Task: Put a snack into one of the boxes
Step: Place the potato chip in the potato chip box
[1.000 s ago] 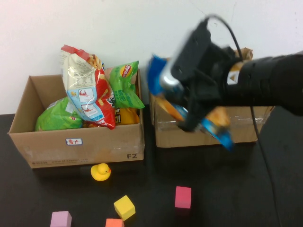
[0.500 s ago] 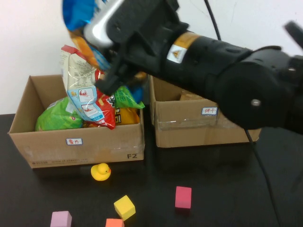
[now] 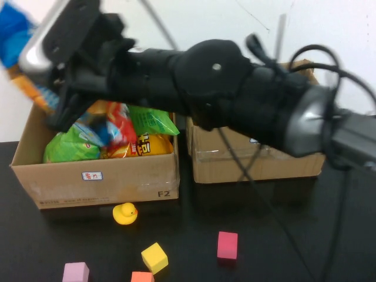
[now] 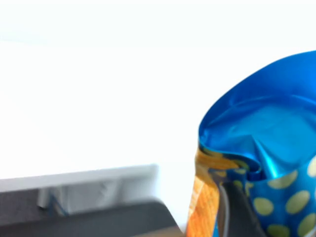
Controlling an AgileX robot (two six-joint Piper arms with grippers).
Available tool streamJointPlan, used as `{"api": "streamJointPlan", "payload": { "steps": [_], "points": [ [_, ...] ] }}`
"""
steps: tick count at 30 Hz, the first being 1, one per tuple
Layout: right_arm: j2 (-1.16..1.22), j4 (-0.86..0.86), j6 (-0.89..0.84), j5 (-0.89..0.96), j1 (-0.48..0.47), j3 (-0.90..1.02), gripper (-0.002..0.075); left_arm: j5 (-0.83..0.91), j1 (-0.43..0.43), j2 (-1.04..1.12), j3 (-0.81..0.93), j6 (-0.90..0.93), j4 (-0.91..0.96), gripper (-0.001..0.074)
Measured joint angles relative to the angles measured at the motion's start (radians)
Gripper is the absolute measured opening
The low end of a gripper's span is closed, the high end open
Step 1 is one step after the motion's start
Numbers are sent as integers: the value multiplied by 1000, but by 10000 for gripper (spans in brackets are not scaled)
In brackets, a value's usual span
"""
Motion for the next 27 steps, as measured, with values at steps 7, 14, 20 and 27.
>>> {"api": "streamJointPlan", "payload": {
  "steps": [7,14,20,27],
  "points": [
    [149,352,-413,118,-2,-183,272,0,0,0,0,0,0,-1],
    [176,466,-514,272,-17,-277,271,0,0,0,0,0,0,-1],
    [179,488,-550,434,-17,-306,271,0,0,0,0,0,0,-1],
    [263,488,-551,464,-43,-314,271,0,0,0,0,0,0,-1]
  ]
}}
